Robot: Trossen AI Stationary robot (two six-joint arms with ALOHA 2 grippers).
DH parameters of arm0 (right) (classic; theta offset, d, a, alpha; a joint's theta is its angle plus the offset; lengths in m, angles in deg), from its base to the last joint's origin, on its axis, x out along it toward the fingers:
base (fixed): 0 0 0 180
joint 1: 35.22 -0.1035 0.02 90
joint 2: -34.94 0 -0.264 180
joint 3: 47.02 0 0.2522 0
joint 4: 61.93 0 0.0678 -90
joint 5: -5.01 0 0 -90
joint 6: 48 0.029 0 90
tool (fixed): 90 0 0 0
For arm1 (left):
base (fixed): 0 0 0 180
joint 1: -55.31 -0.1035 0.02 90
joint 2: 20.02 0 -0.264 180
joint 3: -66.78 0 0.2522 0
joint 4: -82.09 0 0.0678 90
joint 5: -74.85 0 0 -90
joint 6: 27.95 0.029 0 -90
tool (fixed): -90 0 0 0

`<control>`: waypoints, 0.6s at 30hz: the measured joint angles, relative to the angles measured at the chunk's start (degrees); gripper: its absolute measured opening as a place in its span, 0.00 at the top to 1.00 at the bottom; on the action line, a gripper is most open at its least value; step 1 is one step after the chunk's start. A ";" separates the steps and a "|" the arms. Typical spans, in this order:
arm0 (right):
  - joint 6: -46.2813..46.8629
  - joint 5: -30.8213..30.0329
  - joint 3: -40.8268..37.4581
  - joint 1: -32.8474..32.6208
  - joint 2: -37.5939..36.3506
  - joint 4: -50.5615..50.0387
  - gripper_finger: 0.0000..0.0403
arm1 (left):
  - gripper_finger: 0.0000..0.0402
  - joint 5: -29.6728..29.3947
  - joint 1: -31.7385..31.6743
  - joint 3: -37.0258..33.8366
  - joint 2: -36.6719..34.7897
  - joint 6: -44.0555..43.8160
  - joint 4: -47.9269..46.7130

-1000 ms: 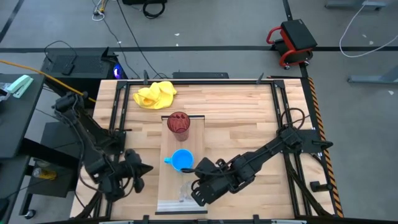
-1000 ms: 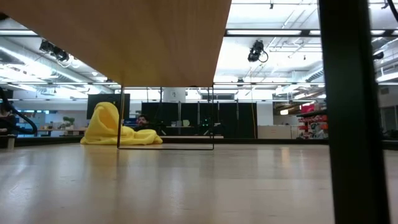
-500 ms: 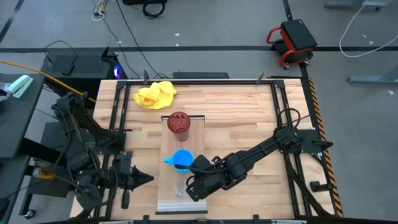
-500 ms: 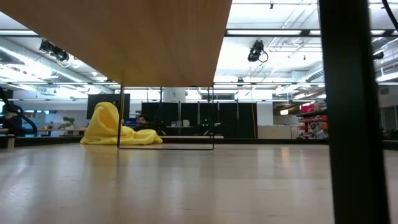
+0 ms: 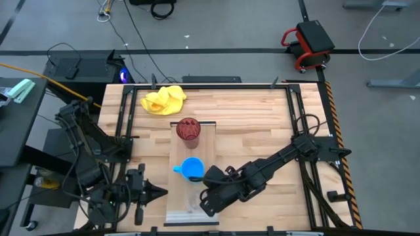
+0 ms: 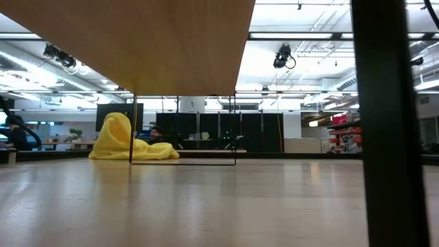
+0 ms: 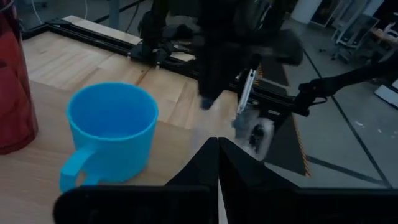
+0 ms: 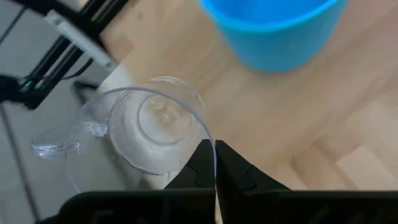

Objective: Stack small to large cups/mugs on shelf
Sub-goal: Put the transparent mug on the shelf

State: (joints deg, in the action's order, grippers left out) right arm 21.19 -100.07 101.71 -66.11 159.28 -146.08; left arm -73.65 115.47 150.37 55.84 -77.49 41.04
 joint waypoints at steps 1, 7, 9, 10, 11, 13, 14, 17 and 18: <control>-0.04 0.48 0.02 -0.24 -0.28 0.12 1.00 | 0.97 0.00 -0.17 0.00 0.00 -0.02 -0.02; -0.39 0.75 -0.02 -2.51 -5.16 3.49 1.00 | 0.96 0.02 -0.64 0.00 0.00 -0.28 -0.13; -0.03 -2.04 0.02 -3.34 -7.78 3.95 1.00 | 0.95 0.00 -0.95 0.00 0.00 -0.58 -0.17; 0.00 -3.98 0.02 -3.77 -9.10 3.92 1.00 | 0.94 0.02 -1.07 0.00 0.00 -0.68 -0.43; -0.02 -5.80 0.04 -4.19 -10.28 3.93 1.00 | 0.94 0.02 -1.13 0.00 0.00 -0.76 -0.50; -0.02 -9.99 0.04 -4.72 -12.64 3.87 1.00 | 0.95 0.01 -1.18 0.00 0.00 -0.76 -0.53; -0.02 -11.98 0.03 -4.98 -13.67 3.92 1.00 | 0.95 0.01 -1.18 0.00 0.00 -0.76 -0.58; 0.03 -16.60 0.16 -5.36 -15.56 4.16 1.00 | 0.97 0.02 -1.18 0.00 0.00 -0.76 -0.91; -0.01 -17.14 0.18 -5.48 -15.43 4.70 1.00 | 0.97 0.02 -1.18 0.00 0.00 -0.76 -0.90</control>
State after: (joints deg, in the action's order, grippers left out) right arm 21.19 -117.21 101.89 -71.58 143.85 -141.38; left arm -73.63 114.29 150.37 55.84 -78.25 40.14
